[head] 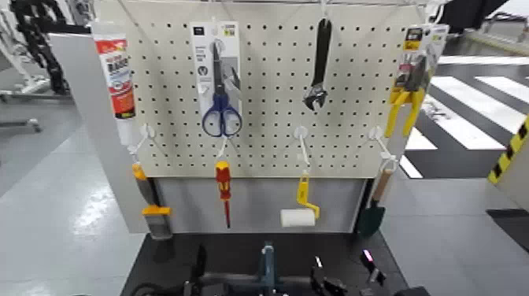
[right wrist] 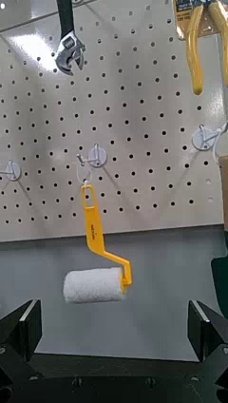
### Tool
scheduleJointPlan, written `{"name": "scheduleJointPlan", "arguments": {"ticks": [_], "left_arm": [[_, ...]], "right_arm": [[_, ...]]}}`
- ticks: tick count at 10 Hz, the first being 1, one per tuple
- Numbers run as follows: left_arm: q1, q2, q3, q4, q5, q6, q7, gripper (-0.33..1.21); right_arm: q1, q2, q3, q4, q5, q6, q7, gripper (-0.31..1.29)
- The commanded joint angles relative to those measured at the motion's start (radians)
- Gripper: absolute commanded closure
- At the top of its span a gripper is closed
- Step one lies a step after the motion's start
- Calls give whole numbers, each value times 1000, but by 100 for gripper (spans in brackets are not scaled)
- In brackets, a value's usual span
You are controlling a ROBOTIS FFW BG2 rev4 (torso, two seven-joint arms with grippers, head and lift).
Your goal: Place the crate on the table.
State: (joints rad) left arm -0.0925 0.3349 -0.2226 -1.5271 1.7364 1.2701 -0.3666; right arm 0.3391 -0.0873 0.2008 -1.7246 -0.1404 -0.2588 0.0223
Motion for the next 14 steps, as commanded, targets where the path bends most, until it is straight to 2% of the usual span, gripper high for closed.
{"name": "scheduleJointPlan", "arguments": {"ticks": [1,5,11,13,14], "left_arm": [[-4,4,-1,1,0,0,0,118],[-10,1,6,8,0,-1,6,118],[-62,24,25,81,-12,25,23,118],[-90,24,15,110,-46,25,-18,118],[-113,23,2,124,-112,9,-92,118]], "right_arm": [[-2,0,0,2,-2,-2,1,14],[-2,0,2,3,-4,-5,-1,14],[0,3,2,5,-5,-10,-2,14],[0,3,2,8,-5,-11,-2,14],[0,3,2,8,-5,-10,-2,14]]}}
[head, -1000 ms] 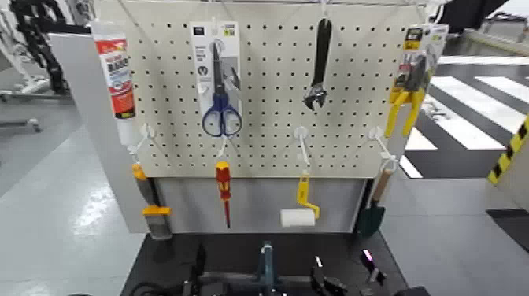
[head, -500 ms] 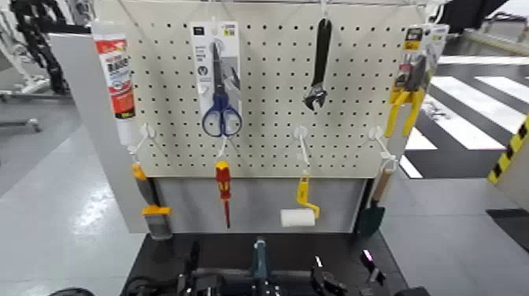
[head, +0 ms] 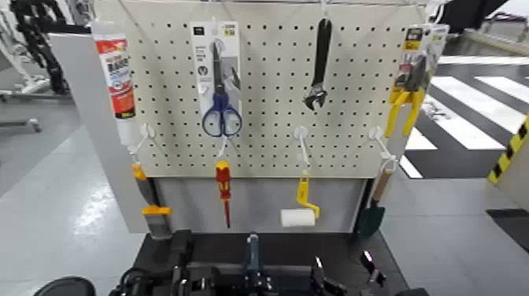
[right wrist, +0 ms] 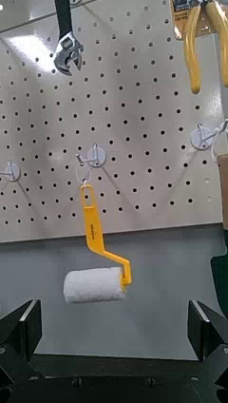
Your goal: Place the crate on the table.
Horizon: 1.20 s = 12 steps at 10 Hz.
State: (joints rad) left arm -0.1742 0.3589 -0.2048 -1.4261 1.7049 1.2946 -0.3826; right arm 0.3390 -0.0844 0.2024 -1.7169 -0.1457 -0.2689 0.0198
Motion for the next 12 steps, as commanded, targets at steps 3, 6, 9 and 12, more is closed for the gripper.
{"name": "scheduleJointPlan", "arguments": {"ticks": [3,6,9,12], "left_arm": [[-103,-3,-70,85,-214,-47,-240,118],[-148,-11,-105,148,-249,-80,-294,118],[-189,-18,-130,194,-277,-106,-338,118],[-211,-25,-153,222,-277,-135,-354,118]], "right_arm": [[-2,0,3,0,-5,1,0,14],[-2,2,5,0,-5,1,0,14],[-5,0,9,3,-9,-3,0,14],[-6,0,11,5,-11,-4,0,14]]}}
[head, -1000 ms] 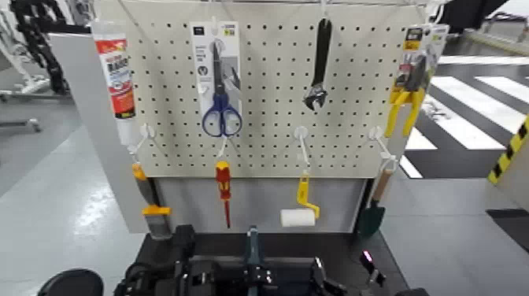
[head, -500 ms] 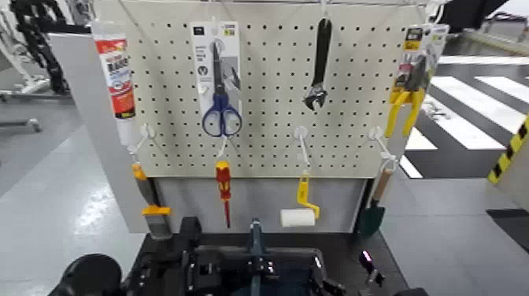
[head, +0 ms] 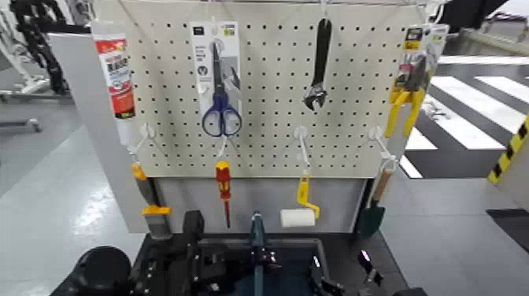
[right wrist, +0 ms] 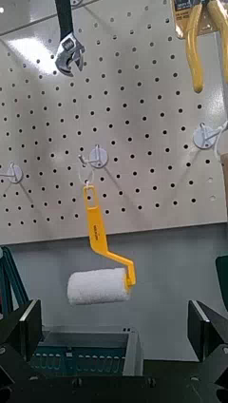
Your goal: Place the crate on the table.
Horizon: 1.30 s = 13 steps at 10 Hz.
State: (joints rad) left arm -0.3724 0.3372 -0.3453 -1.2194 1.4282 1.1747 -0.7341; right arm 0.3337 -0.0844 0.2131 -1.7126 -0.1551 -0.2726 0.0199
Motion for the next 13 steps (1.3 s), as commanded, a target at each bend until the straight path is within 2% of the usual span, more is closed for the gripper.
{"name": "scheduleJointPlan", "arguments": {"ticks": [1,6,9,13], "left_arm": [[-17,-6,-15,21,0,-21,-5,118],[-25,-7,-31,47,6,-32,-14,112],[-26,-6,-27,63,6,-30,-16,99],[-48,3,-35,86,6,-29,-16,98]], "right_arm": [[-1,0,2,2,-3,-2,0,14],[-4,-3,3,7,-8,-7,0,14],[-7,-3,6,13,-11,-14,0,14],[-13,-5,11,22,-18,-22,0,14]]}}
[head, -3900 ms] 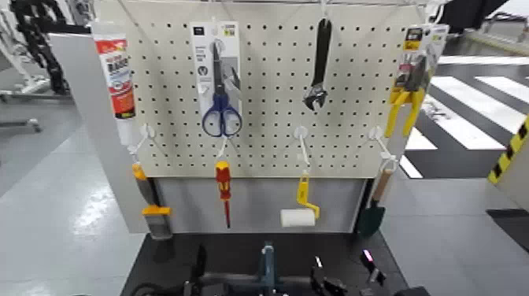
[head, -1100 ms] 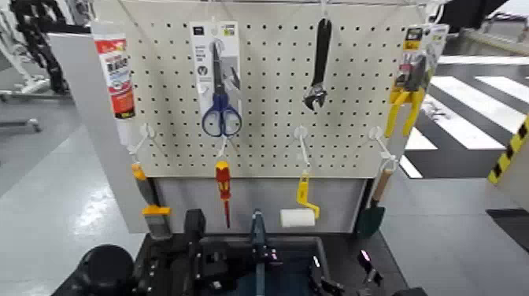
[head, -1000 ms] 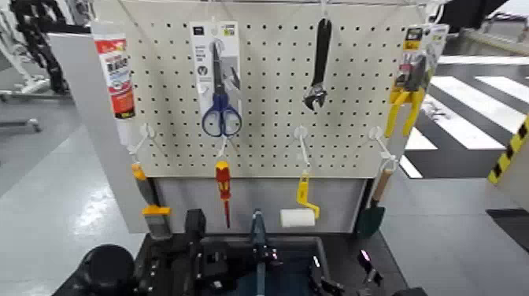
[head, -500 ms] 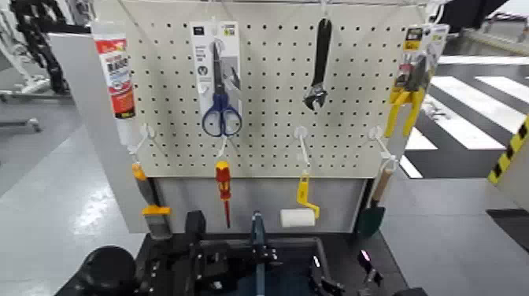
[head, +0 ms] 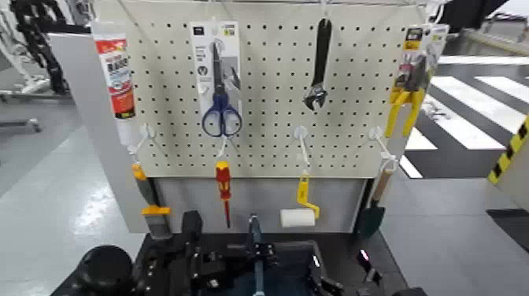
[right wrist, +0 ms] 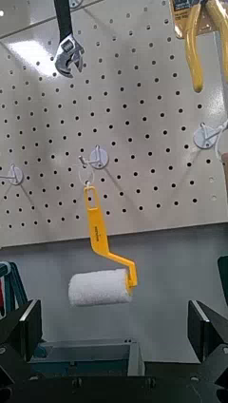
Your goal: Place the crate on the table.
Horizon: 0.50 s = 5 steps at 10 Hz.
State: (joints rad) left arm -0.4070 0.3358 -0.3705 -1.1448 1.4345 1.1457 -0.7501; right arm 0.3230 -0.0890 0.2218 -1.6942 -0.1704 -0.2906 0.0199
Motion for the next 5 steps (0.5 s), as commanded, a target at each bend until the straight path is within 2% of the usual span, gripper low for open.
{"name": "scheduleJointPlan", "arguments": {"ticks": [1,3,5], "left_arm": [[-21,5,-16,20,0,-1,-2,97],[-24,5,-24,31,0,-15,-2,52],[-23,5,-19,25,-3,-30,0,16]], "right_arm": [[-2,0,4,4,-5,-4,0,14],[-2,0,4,4,-6,-4,0,14],[-1,0,2,2,-9,-4,0,14]]}}
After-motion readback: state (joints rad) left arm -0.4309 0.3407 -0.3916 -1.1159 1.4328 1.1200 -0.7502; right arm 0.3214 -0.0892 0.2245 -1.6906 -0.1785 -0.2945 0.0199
